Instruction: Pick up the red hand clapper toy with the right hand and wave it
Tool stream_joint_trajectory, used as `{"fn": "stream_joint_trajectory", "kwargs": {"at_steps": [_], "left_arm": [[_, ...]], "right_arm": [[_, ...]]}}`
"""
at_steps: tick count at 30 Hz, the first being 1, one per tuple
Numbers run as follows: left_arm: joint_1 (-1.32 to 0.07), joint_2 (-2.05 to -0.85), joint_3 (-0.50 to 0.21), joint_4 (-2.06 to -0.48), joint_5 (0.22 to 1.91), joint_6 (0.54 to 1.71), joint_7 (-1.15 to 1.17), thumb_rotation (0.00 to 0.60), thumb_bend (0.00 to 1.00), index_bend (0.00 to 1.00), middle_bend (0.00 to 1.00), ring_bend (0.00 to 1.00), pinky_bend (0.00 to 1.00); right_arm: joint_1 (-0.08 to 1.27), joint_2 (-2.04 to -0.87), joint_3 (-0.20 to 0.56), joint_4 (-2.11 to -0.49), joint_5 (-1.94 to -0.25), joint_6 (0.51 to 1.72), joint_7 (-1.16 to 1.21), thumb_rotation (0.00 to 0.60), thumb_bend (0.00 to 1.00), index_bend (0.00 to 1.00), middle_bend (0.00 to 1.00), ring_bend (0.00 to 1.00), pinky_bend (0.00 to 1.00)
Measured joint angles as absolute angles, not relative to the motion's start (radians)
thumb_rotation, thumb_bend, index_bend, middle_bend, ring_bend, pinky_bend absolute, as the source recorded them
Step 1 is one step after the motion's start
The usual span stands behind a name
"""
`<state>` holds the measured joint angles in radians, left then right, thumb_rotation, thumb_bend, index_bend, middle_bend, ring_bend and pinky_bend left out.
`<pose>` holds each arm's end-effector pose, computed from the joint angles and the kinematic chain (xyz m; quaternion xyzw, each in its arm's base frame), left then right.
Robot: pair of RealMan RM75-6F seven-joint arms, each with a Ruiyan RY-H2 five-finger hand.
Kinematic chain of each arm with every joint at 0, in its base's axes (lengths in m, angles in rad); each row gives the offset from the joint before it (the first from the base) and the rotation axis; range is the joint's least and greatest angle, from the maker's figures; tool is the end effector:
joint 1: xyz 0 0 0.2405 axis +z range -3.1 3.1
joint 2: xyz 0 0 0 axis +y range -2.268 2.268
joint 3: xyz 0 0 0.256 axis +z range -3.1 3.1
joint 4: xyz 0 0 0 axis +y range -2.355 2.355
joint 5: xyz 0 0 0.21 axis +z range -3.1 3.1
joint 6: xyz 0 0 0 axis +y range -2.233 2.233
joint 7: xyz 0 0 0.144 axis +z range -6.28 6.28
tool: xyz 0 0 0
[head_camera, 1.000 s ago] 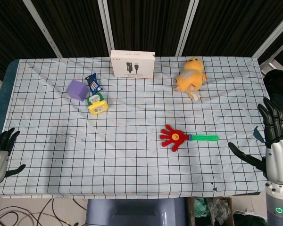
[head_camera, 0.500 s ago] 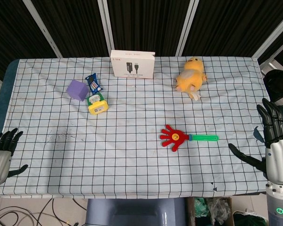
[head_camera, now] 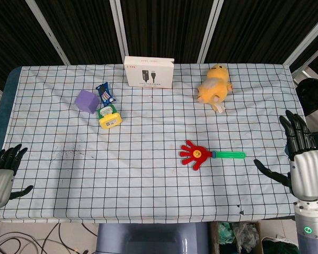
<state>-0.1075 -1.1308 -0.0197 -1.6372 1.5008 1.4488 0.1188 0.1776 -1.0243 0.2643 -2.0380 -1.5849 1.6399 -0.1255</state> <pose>-0.3051 0.1808 0.1439 -0.6287 -0.3740 -0.3523 0.5837 -0.1738 -0.2192 0.2113 0.5226 -0.2877 0.5987 0.5345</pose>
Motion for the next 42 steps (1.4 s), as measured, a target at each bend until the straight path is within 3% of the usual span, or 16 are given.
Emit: {"fn": "stream_joint_trajectory", "kwargs": {"at_steps": [9,20,27,42], "left_arm": [[-0.11,-1.119,-0.013,-1.658,1.501,1.435,0.109,0.6,0.0,0.0,0.0,0.0,0.03],[-0.111,-1.1,-0.001,-1.679,1.509,1.422,0.076,0.6,0.0,0.0,0.0,0.0,0.03],[-0.112,-1.086,0.001,-1.687,1.509,1.415,0.049,0.6,0.0,0.0,0.0,0.0,0.03],[-0.114,-1.087,-0.012,-1.676,1.5,1.424,0.029,0.6,0.0,0.0,0.0,0.0,0.03]], "right_arm": [[0.261,-1.037,0.272,-2.041,-1.404,1.452,-0.253,0.6,0.1,0.0,0.0,0.0,0.14],[0.418,-1.106,0.264,-1.997,-1.057,1.225,-0.541,0.6,0.13,0.19,0.05,0.01,0.14],[0.499,-1.203,0.248,-1.896,-0.889,1.169,-0.65,0.6,0.16,0.27,0.06,0.01,0.14],[0.581,-1.367,0.184,-1.681,-0.696,1.101,-0.723,0.6,0.2,0.34,0.07,0.01,0.14]]}}
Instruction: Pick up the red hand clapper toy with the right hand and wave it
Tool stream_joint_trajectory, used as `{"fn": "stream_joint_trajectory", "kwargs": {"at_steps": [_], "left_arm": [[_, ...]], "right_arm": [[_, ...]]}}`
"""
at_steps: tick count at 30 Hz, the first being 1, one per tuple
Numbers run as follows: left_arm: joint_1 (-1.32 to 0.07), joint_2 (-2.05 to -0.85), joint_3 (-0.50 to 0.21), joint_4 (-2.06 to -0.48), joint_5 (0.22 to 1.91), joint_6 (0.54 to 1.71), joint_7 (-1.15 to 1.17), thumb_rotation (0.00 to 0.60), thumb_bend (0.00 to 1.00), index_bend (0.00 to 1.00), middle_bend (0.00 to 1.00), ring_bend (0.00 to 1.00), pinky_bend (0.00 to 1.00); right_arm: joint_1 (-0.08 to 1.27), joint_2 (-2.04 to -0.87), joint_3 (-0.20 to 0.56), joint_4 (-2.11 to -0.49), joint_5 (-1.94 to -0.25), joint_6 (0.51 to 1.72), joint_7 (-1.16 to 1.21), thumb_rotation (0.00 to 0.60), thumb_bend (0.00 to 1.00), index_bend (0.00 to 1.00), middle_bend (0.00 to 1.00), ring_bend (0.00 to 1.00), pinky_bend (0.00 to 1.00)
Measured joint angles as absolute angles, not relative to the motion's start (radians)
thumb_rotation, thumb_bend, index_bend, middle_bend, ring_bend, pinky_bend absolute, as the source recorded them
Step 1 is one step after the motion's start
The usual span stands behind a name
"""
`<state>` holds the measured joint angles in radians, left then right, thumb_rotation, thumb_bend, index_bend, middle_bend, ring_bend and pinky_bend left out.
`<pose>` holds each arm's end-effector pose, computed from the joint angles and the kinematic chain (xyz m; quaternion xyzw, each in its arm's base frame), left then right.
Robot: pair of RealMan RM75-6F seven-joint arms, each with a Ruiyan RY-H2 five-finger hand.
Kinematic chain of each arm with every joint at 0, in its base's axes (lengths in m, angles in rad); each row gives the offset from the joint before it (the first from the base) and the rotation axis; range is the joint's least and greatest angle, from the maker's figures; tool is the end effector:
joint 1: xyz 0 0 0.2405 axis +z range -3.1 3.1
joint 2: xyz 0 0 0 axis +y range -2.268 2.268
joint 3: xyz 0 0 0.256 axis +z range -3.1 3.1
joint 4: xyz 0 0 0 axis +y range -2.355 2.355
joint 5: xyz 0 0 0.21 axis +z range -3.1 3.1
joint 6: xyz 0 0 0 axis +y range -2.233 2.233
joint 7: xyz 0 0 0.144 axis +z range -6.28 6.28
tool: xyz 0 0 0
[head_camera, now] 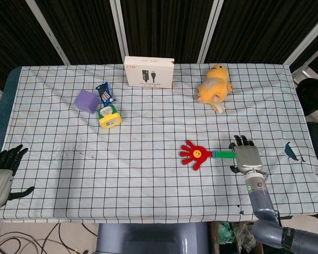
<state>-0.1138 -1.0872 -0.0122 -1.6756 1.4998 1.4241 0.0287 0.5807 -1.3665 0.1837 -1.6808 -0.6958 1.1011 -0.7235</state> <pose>-0.3021 0.1804 0.1501 -0.6193 -0.4075 -0.3685 0.5609 -0.2370 -0.3144 0.0472 0.6674 -0.4385 0.2035 0.5665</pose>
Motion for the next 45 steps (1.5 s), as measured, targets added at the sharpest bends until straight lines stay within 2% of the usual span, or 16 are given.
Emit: {"fn": "stream_joint_trajectory", "kwargs": {"at_steps": [20,35,38,45], "left_arm": [[-0.123,-1.08,-0.029,-1.673,1.467,1.408,0.009,0.6,0.0,0.0,0.0,0.0,0.03],[-0.128,-1.072,-0.032,-1.676,1.458,1.396,-0.006,0.6,0.0,0.0,0.0,0.0,0.03],[-0.128,-1.071,-0.033,-1.677,1.457,1.396,-0.008,0.6,0.0,0.0,0.0,0.0,0.03],[-0.129,-1.071,-0.032,-1.677,1.457,1.394,-0.01,0.6,0.0,0.0,0.0,0.0,0.03]], "right_arm": [[0.665,-1.518,0.198,-1.542,-0.669,1.066,-0.678,0.6,0.24,0.38,0.1,0.02,0.14],[0.693,-1.573,0.197,-1.509,-0.636,1.072,-0.683,0.6,0.28,0.45,0.11,0.02,0.14],[0.698,-1.581,0.198,-1.502,-0.634,1.074,-0.684,0.6,0.32,0.51,0.15,0.04,0.14],[0.701,-1.59,0.2,-1.497,-0.657,1.083,-0.665,0.6,0.49,0.63,0.25,0.09,0.14]]}}
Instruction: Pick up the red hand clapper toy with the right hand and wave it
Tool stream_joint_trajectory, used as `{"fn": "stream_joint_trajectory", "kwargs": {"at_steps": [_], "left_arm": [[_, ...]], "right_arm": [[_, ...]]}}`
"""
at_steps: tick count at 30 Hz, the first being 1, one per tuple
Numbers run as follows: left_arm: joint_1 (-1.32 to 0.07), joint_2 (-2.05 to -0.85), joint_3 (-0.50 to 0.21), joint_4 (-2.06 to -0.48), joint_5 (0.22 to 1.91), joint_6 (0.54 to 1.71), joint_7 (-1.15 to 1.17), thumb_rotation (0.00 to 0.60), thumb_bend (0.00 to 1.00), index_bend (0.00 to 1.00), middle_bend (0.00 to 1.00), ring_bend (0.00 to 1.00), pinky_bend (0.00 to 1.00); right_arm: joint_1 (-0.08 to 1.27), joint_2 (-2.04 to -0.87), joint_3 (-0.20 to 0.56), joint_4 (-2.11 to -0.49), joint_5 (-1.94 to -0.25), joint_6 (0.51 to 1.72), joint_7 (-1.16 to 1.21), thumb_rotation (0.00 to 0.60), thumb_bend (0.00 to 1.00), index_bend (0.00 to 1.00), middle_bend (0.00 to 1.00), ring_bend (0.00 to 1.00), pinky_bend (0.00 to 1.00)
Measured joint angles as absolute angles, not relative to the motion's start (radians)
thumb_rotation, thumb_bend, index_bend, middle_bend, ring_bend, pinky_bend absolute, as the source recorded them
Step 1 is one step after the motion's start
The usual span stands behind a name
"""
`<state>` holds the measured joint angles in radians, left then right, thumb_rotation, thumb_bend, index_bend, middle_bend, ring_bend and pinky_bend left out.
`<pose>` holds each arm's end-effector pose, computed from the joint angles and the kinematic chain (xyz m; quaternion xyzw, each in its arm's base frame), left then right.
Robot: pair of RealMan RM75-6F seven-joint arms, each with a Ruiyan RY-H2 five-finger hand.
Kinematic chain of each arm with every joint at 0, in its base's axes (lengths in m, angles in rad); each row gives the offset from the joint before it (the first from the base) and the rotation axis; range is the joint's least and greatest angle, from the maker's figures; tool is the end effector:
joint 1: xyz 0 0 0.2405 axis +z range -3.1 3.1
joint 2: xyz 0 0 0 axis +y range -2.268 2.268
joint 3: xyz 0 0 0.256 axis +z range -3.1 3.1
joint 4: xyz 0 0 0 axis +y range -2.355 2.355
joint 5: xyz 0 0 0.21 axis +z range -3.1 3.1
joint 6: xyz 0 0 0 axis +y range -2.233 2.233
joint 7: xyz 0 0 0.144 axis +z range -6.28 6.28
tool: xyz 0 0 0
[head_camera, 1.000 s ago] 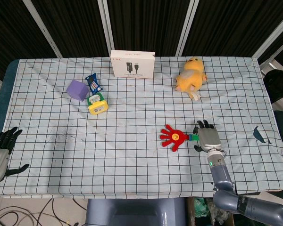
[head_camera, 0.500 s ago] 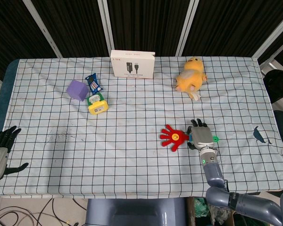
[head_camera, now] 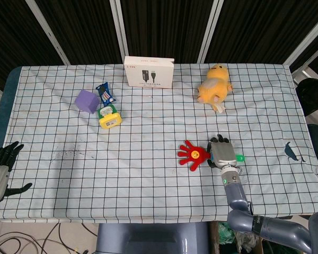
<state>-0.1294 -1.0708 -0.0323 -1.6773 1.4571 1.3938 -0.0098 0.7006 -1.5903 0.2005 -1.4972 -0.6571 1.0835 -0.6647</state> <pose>-0.3056 0.1894 0.1561 -0.6059 -0.4229 -0.3704 0.5628 -0.2007 -0.3390 -0.0152 0.6669 -0.4606 0.2464 0.5313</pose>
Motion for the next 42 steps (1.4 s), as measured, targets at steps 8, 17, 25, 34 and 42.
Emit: {"fn": "stream_joint_trajectory", "kwargs": {"at_steps": [8,17,25,34,42], "left_arm": [[-0.129,-1.071,-0.031,-1.679,1.457,1.394,-0.01,0.6,0.0,0.0,0.0,0.0,0.03],[-0.128,-1.071,-0.03,-1.681,1.456,1.393,-0.011,0.6,0.0,0.0,0.0,0.0,0.03],[-0.127,-1.068,-0.03,-1.685,1.454,1.394,-0.013,0.6,0.0,0.0,0.0,0.0,0.03],[-0.127,-1.067,-0.03,-1.688,1.451,1.393,-0.015,0.6,0.0,0.0,0.0,0.0,0.03],[-0.126,-1.066,-0.03,-1.689,1.448,1.392,-0.014,0.6,0.0,0.0,0.0,0.0,0.03]], "right_arm": [[0.695,-1.578,0.201,-1.514,-0.693,1.095,-0.639,0.6,0.56,0.68,0.29,0.12,0.14],[0.675,-1.548,0.205,-1.548,-0.749,1.096,-0.559,0.6,0.8,0.75,0.43,0.3,0.31],[0.652,-1.527,0.203,-1.562,-0.823,1.086,-0.469,0.6,0.89,0.82,0.53,0.42,0.46],[0.628,-1.517,0.208,-1.572,-0.903,1.087,-0.358,0.6,0.94,0.87,0.62,0.52,0.58],[0.601,-1.497,0.219,-1.612,-0.975,1.085,-0.222,0.6,0.95,0.89,0.65,0.56,0.61]]}}
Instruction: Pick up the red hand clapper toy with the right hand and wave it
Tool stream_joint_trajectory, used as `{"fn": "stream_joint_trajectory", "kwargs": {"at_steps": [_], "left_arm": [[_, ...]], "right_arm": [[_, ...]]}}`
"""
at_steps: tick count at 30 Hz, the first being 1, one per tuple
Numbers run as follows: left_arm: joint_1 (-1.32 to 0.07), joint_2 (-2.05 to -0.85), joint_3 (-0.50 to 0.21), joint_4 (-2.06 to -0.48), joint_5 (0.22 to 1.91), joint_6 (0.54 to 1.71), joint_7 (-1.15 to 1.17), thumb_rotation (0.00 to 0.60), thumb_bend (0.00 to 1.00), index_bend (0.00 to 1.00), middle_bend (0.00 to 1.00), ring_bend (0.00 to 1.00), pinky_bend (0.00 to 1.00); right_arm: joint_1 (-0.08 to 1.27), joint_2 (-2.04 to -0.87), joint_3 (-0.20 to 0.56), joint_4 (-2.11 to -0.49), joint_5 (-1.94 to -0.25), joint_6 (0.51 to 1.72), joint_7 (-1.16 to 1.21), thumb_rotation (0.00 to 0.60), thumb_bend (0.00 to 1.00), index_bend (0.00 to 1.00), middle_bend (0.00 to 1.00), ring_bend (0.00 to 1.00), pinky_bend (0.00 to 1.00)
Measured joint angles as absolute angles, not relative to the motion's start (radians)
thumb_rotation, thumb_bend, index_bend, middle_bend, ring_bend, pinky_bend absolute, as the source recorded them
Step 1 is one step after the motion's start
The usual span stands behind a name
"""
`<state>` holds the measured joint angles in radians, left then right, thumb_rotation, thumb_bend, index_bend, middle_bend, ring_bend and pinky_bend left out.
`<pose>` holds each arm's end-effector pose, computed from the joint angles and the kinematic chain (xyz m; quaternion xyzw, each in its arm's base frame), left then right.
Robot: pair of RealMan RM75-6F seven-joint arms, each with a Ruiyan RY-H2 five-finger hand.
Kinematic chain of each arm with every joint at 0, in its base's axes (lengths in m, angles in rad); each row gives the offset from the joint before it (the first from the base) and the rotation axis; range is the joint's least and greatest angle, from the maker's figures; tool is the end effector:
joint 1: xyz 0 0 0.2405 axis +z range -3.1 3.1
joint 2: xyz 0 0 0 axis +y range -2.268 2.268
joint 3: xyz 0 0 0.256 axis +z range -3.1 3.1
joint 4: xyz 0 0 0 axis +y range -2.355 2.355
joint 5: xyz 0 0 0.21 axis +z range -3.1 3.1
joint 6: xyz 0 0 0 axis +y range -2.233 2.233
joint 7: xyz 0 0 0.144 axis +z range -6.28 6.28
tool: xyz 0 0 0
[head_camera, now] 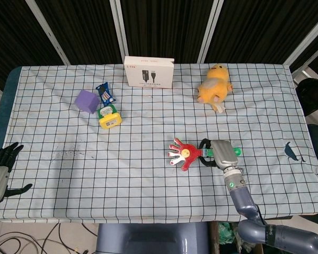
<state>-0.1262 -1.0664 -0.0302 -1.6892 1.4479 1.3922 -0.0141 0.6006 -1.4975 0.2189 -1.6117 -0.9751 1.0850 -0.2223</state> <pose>-0.3056 0.1877 0.1563 -0.6010 -0.4306 -0.3701 0.5625 -0.1827 -0.3235 0.0140 0.6140 -0.5130 0.4091 0.4387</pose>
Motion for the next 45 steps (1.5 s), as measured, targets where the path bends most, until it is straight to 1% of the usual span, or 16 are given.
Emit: {"fn": "stream_joint_trajectory", "kwargs": {"at_steps": [9,14,23,28,32,35,37,40,45], "left_arm": [[-0.127,-1.067,-0.032,-1.691,1.438,1.387,-0.012,0.6,0.0,0.0,0.0,0.0,0.03],[-0.127,-1.067,-0.035,-1.688,1.433,1.388,-0.012,0.6,0.0,0.0,0.0,0.0,0.03],[-0.118,-1.072,-0.039,-1.686,1.435,1.409,-0.008,0.6,0.0,0.0,0.0,0.0,0.03],[-0.121,-1.074,-0.04,-1.683,1.432,1.404,-0.005,0.6,0.0,0.0,0.0,0.0,0.03],[-0.119,-1.074,-0.035,-1.683,1.445,1.408,-0.005,0.6,0.0,0.0,0.0,0.0,0.03],[-0.118,-1.073,-0.035,-1.683,1.448,1.412,-0.008,0.6,0.0,0.0,0.0,0.0,0.03],[-0.117,-1.072,-0.035,-1.684,1.449,1.413,-0.01,0.6,0.0,0.0,0.0,0.0,0.03],[-0.115,-1.072,-0.035,-1.685,1.449,1.416,-0.008,0.6,0.0,0.0,0.0,0.0,0.03],[-0.114,-1.072,-0.032,-1.687,1.454,1.418,-0.007,0.6,0.0,0.0,0.0,0.0,0.03]], "right_arm": [[0.56,-1.466,0.276,-1.728,-0.97,1.05,0.014,0.6,0.95,0.89,0.66,0.56,0.61],[0.541,-1.443,0.314,-1.789,-0.928,1.019,0.118,0.6,0.95,0.89,0.66,0.56,0.61],[0.517,-1.421,0.377,-1.833,-0.908,0.986,0.276,0.6,0.95,0.89,0.67,0.57,0.63],[0.49,-1.426,0.425,-1.844,-0.963,0.974,0.475,0.6,0.95,0.9,0.68,0.57,0.63],[0.455,-1.436,0.451,-1.839,-1.078,0.98,0.677,0.6,0.95,0.9,0.68,0.57,0.63],[0.441,-1.436,0.446,-1.817,-1.177,0.98,0.766,0.6,0.95,0.9,0.68,0.57,0.63],[0.44,-1.432,0.435,-1.799,-1.215,0.976,0.773,0.6,0.95,0.9,0.68,0.57,0.63],[0.445,-1.423,0.409,-1.764,-1.254,0.972,0.709,0.6,0.95,0.9,0.68,0.57,0.64],[0.463,-1.403,0.366,-1.719,-1.256,0.958,0.455,0.6,0.95,0.9,0.68,0.57,0.64]]}}
